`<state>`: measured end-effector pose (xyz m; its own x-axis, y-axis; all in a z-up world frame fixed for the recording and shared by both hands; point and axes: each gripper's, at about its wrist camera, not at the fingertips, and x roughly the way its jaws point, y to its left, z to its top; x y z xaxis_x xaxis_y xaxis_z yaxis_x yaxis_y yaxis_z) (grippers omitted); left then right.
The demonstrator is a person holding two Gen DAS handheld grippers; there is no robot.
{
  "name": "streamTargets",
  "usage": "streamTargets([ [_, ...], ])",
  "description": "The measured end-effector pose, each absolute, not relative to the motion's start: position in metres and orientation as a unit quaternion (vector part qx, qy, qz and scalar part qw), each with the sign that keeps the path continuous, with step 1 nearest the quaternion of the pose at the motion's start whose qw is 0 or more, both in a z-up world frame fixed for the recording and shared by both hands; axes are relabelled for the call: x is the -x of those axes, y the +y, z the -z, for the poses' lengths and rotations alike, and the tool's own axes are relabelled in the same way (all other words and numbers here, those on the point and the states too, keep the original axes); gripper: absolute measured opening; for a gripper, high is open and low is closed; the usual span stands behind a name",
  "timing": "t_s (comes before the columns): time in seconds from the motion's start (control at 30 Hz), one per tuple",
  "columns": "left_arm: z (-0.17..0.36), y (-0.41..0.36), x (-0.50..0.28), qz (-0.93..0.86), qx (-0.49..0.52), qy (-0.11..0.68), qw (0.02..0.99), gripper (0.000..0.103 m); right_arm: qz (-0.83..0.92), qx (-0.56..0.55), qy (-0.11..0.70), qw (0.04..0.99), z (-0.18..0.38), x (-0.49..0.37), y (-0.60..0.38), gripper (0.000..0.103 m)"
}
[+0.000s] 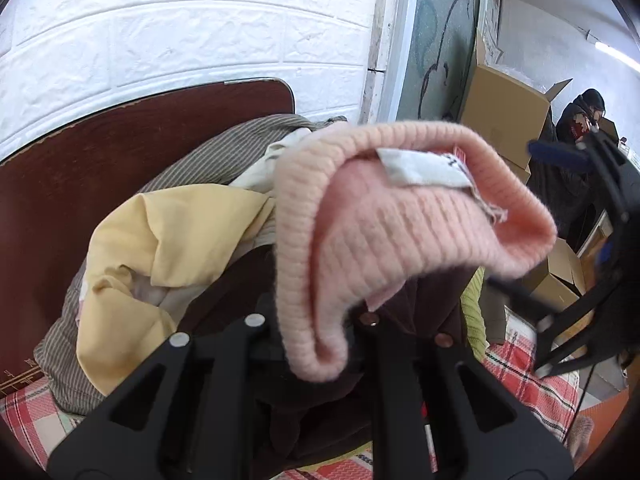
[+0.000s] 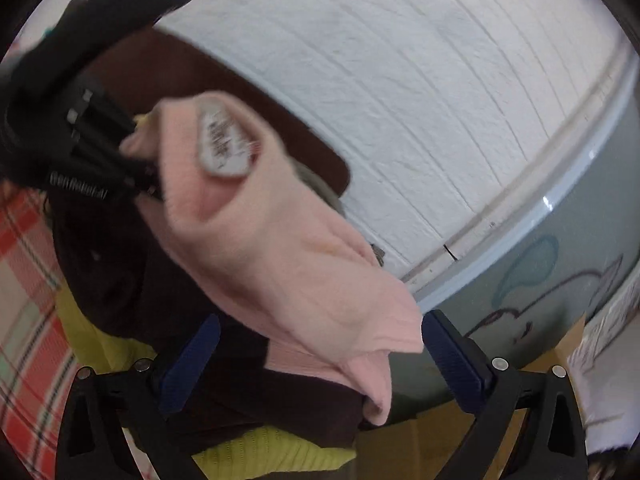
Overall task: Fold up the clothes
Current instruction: 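Lift the pink sweater with the right gripper while the left gripper grasps its collar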
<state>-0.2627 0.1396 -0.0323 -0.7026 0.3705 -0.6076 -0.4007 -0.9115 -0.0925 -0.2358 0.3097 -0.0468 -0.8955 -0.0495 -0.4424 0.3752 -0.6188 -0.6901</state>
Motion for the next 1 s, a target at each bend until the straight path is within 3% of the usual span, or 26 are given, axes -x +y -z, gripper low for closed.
streamTargets([
  [0.03,0.033,0.140,0.262,-0.922,0.325,0.023,0.210,0.017,0.868,-0.194,0.441,0.119,0.056,0.241,0.302,0.102],
  [0.07,0.034,0.141,0.261,-0.923,0.323,0.030,0.208,0.017,0.858,-0.194,0.461,0.118,0.065,0.246,0.294,0.093],
  [0.1,0.035,0.142,0.260,-0.923,0.322,0.036,0.206,0.017,0.858,-0.194,0.459,0.124,0.066,0.251,0.289,0.068],
  [0.17,0.038,0.145,0.259,-0.924,0.321,0.049,0.203,0.019,0.874,-0.214,0.415,0.135,0.056,0.269,0.285,0.034],
  [0.23,0.039,0.144,0.259,-0.922,0.324,0.051,0.203,0.019,0.885,-0.231,0.378,0.143,0.045,0.282,0.289,0.009],
  [0.53,-0.020,0.154,0.214,-0.928,0.262,0.033,0.263,0.016,0.967,-0.162,0.120,0.154,-0.068,0.227,0.382,0.005],
  [0.77,-0.103,0.160,0.125,-0.921,0.174,0.008,0.348,0.016,0.981,-0.083,0.067,0.164,-0.150,0.135,0.414,0.005],
  [1.0,-0.171,0.090,0.014,-0.925,0.098,-0.004,0.367,0.016,0.968,-0.010,0.095,0.232,-0.224,0.034,0.379,0.005],
])
